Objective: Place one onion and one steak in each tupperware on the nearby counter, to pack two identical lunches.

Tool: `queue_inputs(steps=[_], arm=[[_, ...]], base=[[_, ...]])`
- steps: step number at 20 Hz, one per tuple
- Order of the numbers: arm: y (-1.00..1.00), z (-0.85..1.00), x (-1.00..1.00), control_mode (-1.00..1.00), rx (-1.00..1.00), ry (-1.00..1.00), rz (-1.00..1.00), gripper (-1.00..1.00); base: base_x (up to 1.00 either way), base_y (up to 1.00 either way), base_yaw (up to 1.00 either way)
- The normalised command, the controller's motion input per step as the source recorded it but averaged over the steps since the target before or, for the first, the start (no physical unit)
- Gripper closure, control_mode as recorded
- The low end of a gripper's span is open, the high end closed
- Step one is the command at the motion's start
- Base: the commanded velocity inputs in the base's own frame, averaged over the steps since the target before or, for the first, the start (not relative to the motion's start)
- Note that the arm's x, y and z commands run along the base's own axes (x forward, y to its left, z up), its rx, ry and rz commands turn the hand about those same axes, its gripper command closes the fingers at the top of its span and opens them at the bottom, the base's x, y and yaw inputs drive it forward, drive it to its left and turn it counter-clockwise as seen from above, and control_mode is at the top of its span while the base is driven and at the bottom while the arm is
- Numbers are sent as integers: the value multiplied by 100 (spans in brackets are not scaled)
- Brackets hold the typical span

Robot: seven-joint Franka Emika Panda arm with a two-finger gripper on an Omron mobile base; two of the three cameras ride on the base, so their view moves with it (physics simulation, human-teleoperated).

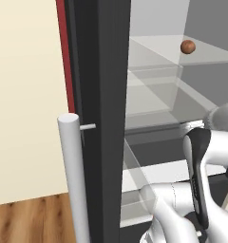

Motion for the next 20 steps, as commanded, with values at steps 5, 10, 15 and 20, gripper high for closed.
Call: queue_inputs(steps=[5,10,15,20], arm=[[-2,83,-4,-100,1,-42,-18,-100],[-6,83,-16,-100,5,-26,-6,-100],[-12,89,-27,-100,5,-12,3,-100],[-1,85,-10,-100,1,-2,4,-100]], base=[[0,0,0],[0,0,0],[0,0,0],[0,0,0]])
